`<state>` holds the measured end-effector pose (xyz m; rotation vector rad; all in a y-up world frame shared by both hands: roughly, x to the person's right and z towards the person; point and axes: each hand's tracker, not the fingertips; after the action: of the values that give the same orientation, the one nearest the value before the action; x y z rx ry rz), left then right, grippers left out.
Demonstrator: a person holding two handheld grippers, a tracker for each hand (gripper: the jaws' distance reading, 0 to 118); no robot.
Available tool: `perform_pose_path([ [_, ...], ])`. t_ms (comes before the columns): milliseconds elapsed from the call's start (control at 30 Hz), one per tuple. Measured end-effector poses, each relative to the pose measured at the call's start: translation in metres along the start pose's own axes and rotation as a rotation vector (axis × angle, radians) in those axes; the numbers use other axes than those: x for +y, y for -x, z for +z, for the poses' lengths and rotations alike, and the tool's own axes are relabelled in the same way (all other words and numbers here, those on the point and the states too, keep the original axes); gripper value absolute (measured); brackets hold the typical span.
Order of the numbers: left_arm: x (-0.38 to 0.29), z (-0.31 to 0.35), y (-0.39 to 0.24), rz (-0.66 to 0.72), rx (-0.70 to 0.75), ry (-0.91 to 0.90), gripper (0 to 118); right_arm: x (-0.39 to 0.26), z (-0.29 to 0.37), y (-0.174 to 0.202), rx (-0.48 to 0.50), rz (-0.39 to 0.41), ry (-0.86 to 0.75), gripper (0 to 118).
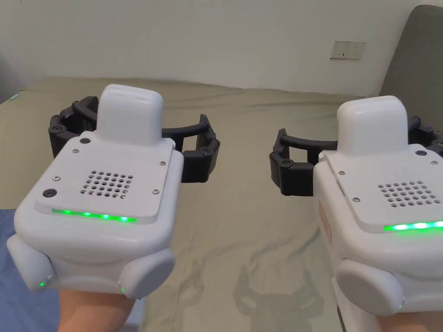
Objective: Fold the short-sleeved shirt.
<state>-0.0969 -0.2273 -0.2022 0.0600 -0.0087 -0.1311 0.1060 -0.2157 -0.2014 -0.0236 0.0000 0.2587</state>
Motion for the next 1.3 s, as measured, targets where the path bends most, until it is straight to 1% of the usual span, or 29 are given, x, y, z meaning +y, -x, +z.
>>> perform_pose_path([
  [167, -0.002, 0.0, 0.0, -0.024, 0.01, 0.004, 118, 0.0, -0.001, -0.001, 0.006, -0.011, 0.003, 118],
  [267, -0.004, 0.0, 0.001, -0.018, 0.006, 0.006, 118, -0.003, -0.002, 0.0, -0.001, 0.015, 0.007, 118],
  [300, -0.006, -0.001, -0.001, -0.052, 0.039, -0.011, 118, -0.004, -0.002, 0.001, -0.004, 0.031, 0.004, 118],
  [333, -0.009, -0.001, -0.004, -0.134, 0.092, -0.038, 118, -0.006, -0.002, 0.002, -0.008, 0.069, -0.006, 118],
  [367, -0.013, -0.002, -0.008, -0.232, 0.123, -0.065, 118, -0.009, -0.002, 0.004, -0.011, 0.136, -0.024, 118],
  [400, -0.017, -0.002, -0.01, -0.325, 0.138, -0.093, 118, -0.012, -0.001, 0.007, -0.024, 0.231, -0.053, 118],
  [433, -0.023, -0.002, -0.014, -0.444, 0.147, -0.132, 118, -0.017, -0.001, 0.013, -0.051, 0.359, -0.085, 118],
  [500, -0.04, -0.001, -0.022, -0.742, 0.152, -0.234, 118, -0.032, -0.003, 0.025, -0.124, 0.683, -0.148, 118],
  [533, -0.052, -0.001, -0.025, -0.958, 0.175, -0.297, 118, -0.046, -0.006, 0.031, -0.161, 0.866, -0.197, 118],
  [567, -0.068, -0.005, -0.028, -1.191, 0.236, -0.366, 118, -0.059, -0.005, 0.035, -0.199, 1.066, -0.295, 118],
  [600, -0.078, -0.005, -0.029, -1.377, 0.291, -0.435, 118, -0.073, -0.007, 0.035, -0.222, 1.221, -0.374, 118],
  [633, -0.087, -0.008, -0.026, -1.505, 0.307, -0.504, 118, -0.082, -0.009, 0.037, -0.27, 1.353, -0.435, 118],
  [667, -0.089, -0.008, -0.026, -1.528, 0.301, -0.528, 118, -0.088, -0.012, 0.036, -0.283, 1.367, -0.443, 118],
  [700, -0.084, -0.006, -0.026, -1.419, 0.266, -0.473, 118, -0.08, -0.009, 0.036, -0.249, 1.319, -0.423, 118],
  [733, -0.073, -0.004, -0.03, -1.277, 0.21, -0.388, 118, -0.072, -0.005, 0.036, -0.177, 1.172, -0.363, 118],
  [767, -0.062, -0.004, -0.032, -1.077, 0.177, -0.288, 118, -0.057, -0.004, 0.032, -0.117, 0.984, -0.287, 118],
  [800, -0.049, -0.004, -0.03, -0.867, 0.153, -0.208, 118, -0.048, -0.005, 0.029, -0.077, 0.801, -0.207, 118],
  [833, -0.032, -0.005, -0.024, -0.607, 0.111, -0.109, 118, -0.031, -0.007, 0.019, -0.028, 0.573, -0.103, 118],
  [867, -0.018, -0.007, -0.009, -0.309, 0.036, -0.009, 118, -0.021, -0.009, 0.009, 0.041, 0.313, 0.0, 118],
  [933, -0.004, -0.008, 0.025, 0.271, -0.141, 0.099, 118, -0.008, -0.019, -0.027, 0.179, -0.162, 0.125, 118],
  [967, -0.007, -0.011, 0.04, 0.497, -0.171, 0.136, 118, -0.008, -0.022, -0.038, 0.193, -0.341, 0.167, 118],
  [1000, -0.01, -0.013, 0.046, 0.605, -0.177, 0.162, 118, -0.011, -0.023, -0.042, 0.18, -0.398, 0.166, 118],
  [1033, -0.012, -0.014, 0.047, 0.577, -0.153, 0.155, 118, -0.013, -0.022, -0.046, 0.158, -0.391, 0.141, 118],
  [1067, -0.015, -0.014, 0.043, 0.494, -0.121, 0.115, 118, -0.014, -0.019, -0.044, 0.117, -0.339, 0.095, 118],
  [1100, -0.016, -0.013, 0.037, 0.414, -0.074, 0.068, 118, -0.013, -0.016, -0.038, 0.049, -0.255, 0.053, 118],
  [1133, -0.017, -0.009, 0.023, 0.299, -0.023, 0.039, 118, -0.013, -0.013, -0.034, -0.001, -0.187, 0.021, 118],
  [1167, -0.017, -0.008, 0.016, 0.206, -0.009, 0.035, 118, -0.014, -0.01, -0.026, -0.012, -0.141, 0.003, 118],
  [1200, -0.018, -0.007, 0.012, 0.139, -0.012, 0.021, 118, -0.013, -0.008, -0.024, 0.011, -0.12, 0.002, 118],
  [1300, -0.018, -0.001, 0.001, 0.075, -0.019, -0.041, 118, -0.011, -0.005, -0.02, 0.05, -0.108, -0.002, 118],
])
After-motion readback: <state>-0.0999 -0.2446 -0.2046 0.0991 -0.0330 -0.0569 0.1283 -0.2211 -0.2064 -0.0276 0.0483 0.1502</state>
